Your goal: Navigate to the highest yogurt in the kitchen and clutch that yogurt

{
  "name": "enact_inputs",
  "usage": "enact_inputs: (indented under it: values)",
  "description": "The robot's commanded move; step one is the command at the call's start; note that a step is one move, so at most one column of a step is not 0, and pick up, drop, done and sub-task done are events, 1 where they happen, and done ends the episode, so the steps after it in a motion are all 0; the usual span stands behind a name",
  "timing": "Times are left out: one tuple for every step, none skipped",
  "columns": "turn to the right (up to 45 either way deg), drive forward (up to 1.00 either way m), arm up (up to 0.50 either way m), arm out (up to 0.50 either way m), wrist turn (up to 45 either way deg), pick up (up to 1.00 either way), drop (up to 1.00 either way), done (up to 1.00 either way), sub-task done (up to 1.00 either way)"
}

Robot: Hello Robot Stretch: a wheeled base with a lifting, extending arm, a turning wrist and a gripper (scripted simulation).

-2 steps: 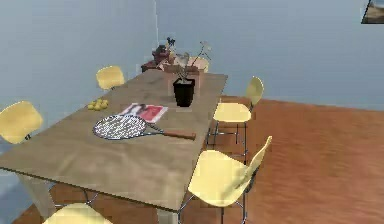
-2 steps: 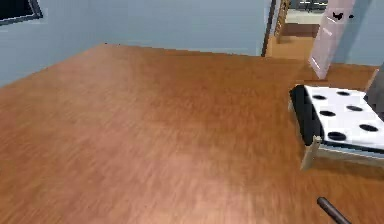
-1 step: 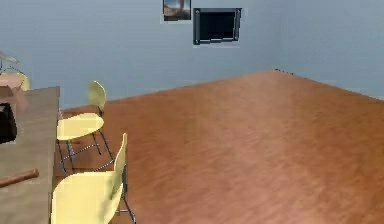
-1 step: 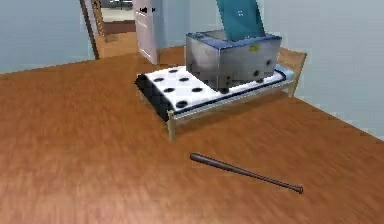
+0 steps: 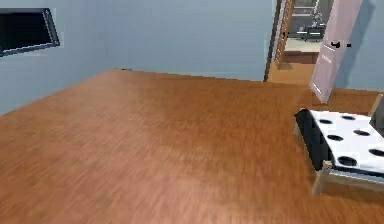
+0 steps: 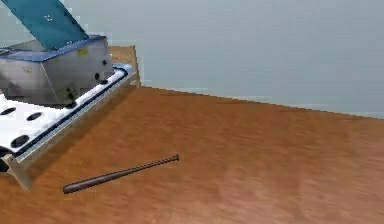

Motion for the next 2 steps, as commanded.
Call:
enact_inputs:
  values:
    - [21.0, 0.00, 0.00, 0.00, 0.0, 0.00, 0.00, 0.00, 0.00]
    - [0.0, 1.00, 0.00, 0.00, 0.0, 0.00, 0.00, 0.00, 0.00]
